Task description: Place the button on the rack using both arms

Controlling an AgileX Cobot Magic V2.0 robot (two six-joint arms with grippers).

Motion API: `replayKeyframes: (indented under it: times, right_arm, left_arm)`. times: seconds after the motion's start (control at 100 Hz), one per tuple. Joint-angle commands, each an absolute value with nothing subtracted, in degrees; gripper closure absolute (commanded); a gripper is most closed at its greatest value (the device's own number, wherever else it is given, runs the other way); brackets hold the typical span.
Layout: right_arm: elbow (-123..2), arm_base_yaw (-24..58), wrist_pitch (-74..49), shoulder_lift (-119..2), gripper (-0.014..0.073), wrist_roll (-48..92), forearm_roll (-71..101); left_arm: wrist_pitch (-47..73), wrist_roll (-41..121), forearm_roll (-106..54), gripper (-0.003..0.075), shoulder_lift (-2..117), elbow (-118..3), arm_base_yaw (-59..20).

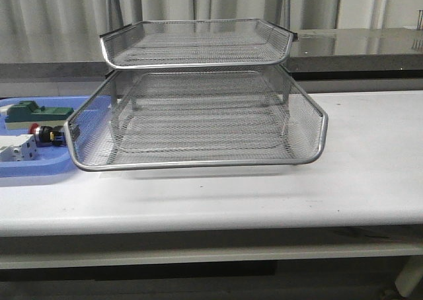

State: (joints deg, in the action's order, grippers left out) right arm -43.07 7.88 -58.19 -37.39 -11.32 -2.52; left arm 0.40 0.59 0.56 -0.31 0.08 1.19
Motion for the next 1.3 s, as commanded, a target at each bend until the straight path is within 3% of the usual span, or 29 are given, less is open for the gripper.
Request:
replayKeyframes:
  times: [0.0, 0.19, 0.43, 1.29]
  right_arm:
    - [-45.09, 7.90, -55.88, -35.64, 0.0283, -11.75, -3.93]
    - [-45.09, 7.90, -56.64, -34.50, 0.0508, -11.70, -3.93]
    - [-45.09, 7.90, -56.75, -34.50, 0.0664, -11.70, -3.93]
    - [-45.09, 7.90, -56.75, -34.50, 0.0664, -11.70, -3.93]
  left_arm:
    - [-3.87, 0.00, 0.46, 0.0716, -2.28, 2.69, 1.31]
    - [-3.87, 0.00, 0.46, 0.0716, -2.28, 2.69, 1.31]
    - [-3.87, 0.00, 0.46, 0.0716, -2.28, 2.69, 1.31]
    - [-6.03, 0.00, 0.46, 0.0716, -2.28, 2.69, 1.31]
